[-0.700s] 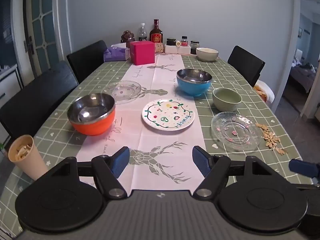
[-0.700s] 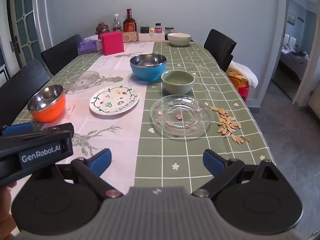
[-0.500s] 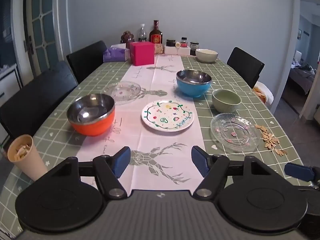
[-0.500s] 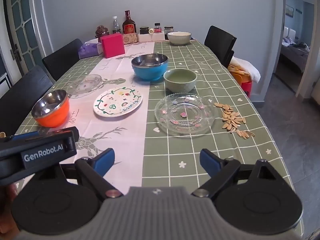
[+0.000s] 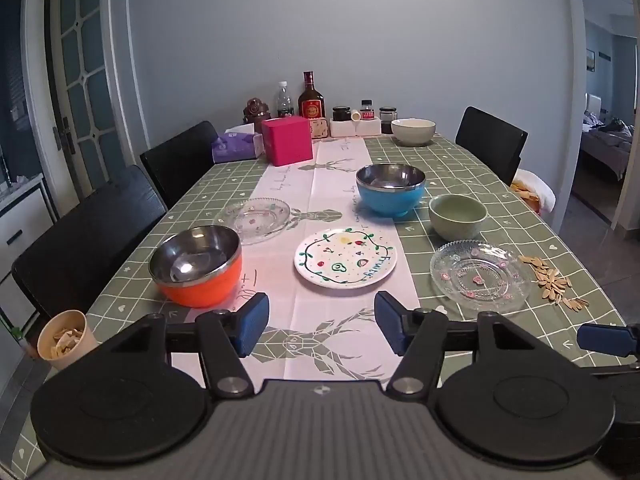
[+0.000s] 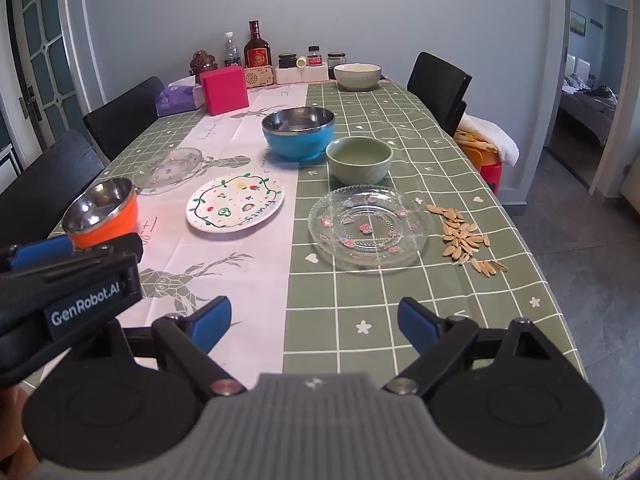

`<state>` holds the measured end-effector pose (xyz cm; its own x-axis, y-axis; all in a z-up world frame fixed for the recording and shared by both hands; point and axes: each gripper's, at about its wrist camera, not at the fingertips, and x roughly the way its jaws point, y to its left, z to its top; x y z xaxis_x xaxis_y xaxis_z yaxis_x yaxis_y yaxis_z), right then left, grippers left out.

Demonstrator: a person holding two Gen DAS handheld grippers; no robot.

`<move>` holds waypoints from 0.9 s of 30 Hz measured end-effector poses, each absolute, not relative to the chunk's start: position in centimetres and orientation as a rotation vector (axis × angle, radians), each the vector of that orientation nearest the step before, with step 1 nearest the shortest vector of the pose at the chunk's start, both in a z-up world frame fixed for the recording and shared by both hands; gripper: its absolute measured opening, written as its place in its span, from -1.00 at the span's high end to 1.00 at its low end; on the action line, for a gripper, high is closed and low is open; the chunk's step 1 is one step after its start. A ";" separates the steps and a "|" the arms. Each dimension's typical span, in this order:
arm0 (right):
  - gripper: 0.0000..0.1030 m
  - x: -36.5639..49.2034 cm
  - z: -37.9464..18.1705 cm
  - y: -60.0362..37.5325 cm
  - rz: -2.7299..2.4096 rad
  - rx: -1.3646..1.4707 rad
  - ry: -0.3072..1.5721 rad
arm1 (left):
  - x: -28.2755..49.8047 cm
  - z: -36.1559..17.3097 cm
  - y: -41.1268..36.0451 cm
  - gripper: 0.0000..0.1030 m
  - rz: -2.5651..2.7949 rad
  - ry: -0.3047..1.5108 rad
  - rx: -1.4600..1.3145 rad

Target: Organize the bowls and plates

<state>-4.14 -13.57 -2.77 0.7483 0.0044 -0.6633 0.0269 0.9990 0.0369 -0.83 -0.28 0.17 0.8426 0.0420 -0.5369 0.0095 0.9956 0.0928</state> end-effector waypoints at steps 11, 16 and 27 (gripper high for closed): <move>-0.59 -4.4 -2.9 -13.5 -0.008 0.060 0.730 | -0.6 0.0 -0.1 -0.38 -0.015 0.608 0.094; -0.58 -4.5 -2.8 -13.5 -0.013 0.056 0.723 | -0.8 0.2 -0.5 -0.38 -0.013 0.578 0.120; -0.57 -4.5 -2.7 -13.5 -0.015 0.040 0.724 | -0.4 0.0 -0.1 -0.39 -0.025 0.639 0.076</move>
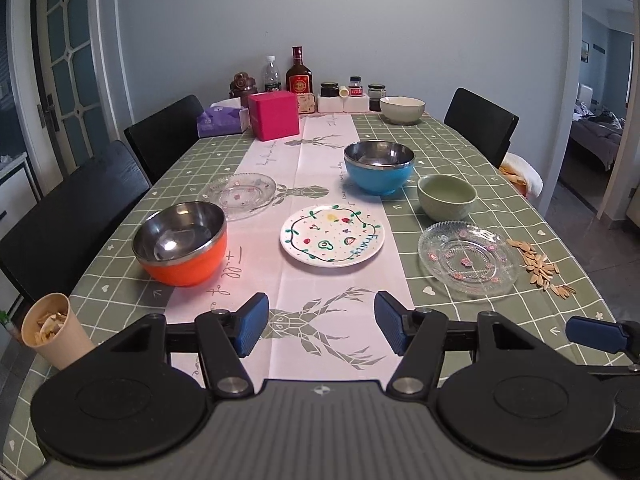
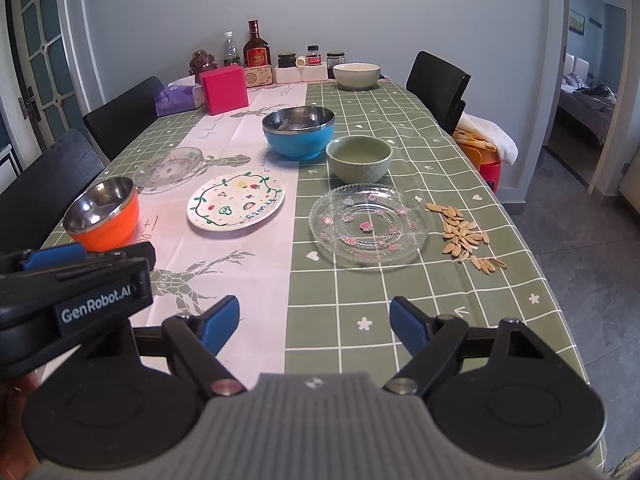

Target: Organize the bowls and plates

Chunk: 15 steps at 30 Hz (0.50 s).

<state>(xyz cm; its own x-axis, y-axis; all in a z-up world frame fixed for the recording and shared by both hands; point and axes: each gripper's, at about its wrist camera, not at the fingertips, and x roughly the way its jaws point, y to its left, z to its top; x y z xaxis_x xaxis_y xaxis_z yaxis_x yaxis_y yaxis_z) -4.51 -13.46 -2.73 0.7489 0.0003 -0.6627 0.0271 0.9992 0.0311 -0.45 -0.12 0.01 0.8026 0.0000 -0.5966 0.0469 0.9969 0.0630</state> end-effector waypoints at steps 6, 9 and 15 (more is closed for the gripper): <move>-0.56 -4.7 -2.5 -13.5 -0.008 0.048 0.715 | -0.6 0.3 0.0 -0.38 -0.026 0.628 0.053; -0.56 -4.7 -2.6 -13.5 -0.012 0.038 0.713 | -0.7 0.2 0.0 -0.40 -0.017 0.619 0.065; -0.56 -4.8 -2.6 -13.3 -0.005 0.034 0.711 | -0.5 0.3 0.5 -0.53 -0.008 0.641 0.032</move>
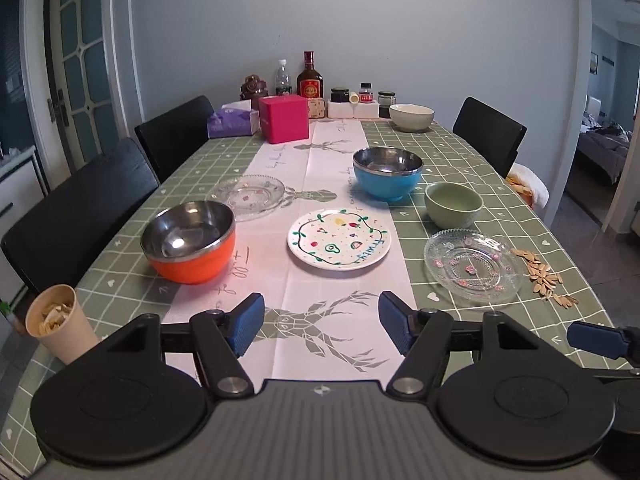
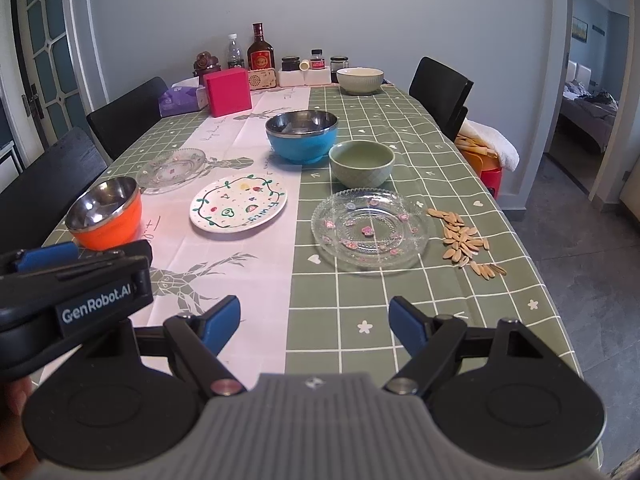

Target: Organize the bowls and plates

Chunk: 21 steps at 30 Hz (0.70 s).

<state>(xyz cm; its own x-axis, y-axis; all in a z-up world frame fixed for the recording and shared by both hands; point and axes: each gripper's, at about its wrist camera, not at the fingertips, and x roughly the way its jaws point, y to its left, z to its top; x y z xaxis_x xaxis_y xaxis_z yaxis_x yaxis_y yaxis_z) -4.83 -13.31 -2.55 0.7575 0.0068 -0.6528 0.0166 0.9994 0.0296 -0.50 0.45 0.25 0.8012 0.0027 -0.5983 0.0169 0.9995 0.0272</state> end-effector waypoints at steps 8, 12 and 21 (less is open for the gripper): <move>-0.56 -4.8 -2.5 -13.2 -0.002 0.033 0.711 | -0.7 0.2 0.4 -0.54 -0.015 0.652 0.015; -0.56 -4.9 -2.4 -13.2 -0.003 0.032 0.704 | -0.5 0.1 0.6 -0.54 -0.026 0.661 -0.014; -0.56 -5.0 -2.5 -13.1 -0.006 0.029 0.701 | -0.5 0.0 0.6 -0.54 -0.025 0.669 -0.020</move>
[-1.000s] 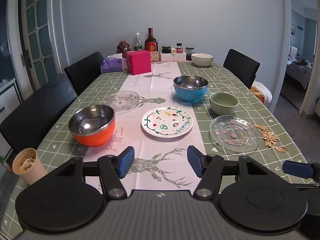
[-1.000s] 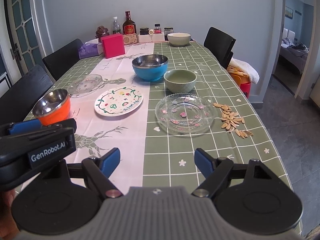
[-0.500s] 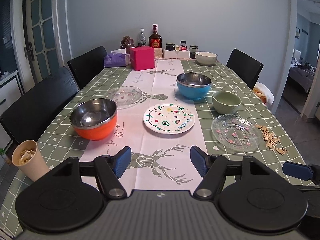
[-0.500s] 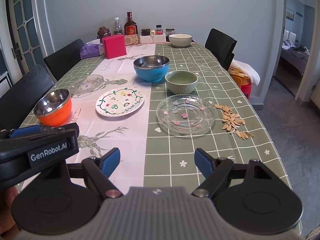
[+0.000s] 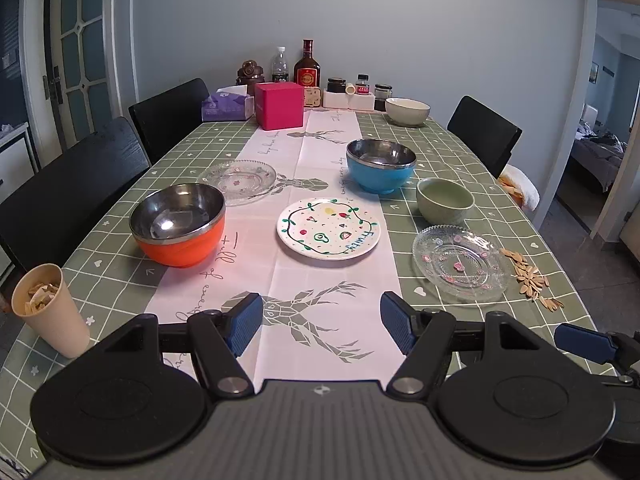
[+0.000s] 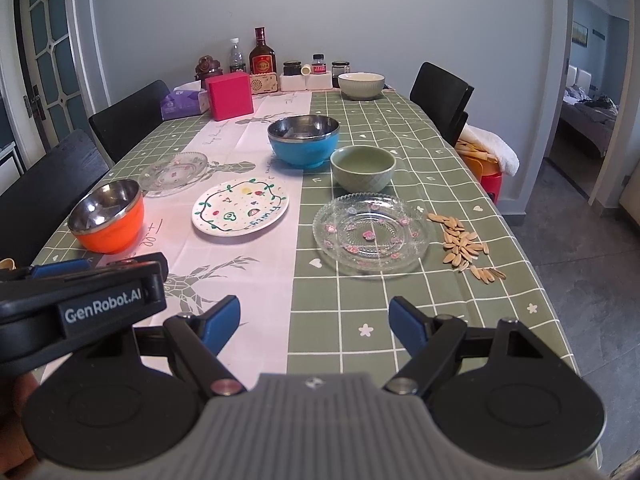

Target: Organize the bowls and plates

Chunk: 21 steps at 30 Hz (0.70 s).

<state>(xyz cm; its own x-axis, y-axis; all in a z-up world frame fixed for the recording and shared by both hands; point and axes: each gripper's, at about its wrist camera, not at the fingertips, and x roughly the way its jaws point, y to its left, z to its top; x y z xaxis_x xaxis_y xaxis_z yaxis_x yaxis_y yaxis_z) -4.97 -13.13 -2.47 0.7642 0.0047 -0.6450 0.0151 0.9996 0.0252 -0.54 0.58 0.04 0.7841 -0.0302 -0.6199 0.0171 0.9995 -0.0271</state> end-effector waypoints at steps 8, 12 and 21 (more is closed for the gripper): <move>-0.56 -5.1 -2.4 -12.8 -0.015 0.006 0.684 | -0.7 0.1 0.4 -0.53 -0.011 0.670 -0.014; -0.56 -5.1 -2.4 -12.8 -0.017 0.006 0.684 | -0.7 0.2 0.4 -0.53 -0.007 0.674 -0.014; -0.56 -5.2 -2.4 -12.6 -0.026 0.002 0.685 | -0.6 0.1 0.4 -0.53 -0.001 0.680 -0.011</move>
<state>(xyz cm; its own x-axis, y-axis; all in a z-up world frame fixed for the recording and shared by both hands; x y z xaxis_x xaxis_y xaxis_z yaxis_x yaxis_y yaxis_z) -5.16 -12.60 -2.44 0.7739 -0.0233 -0.6329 0.0248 0.9997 -0.0065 -0.62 0.44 0.07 0.7773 -0.0047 -0.6291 -0.0026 0.9999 -0.0106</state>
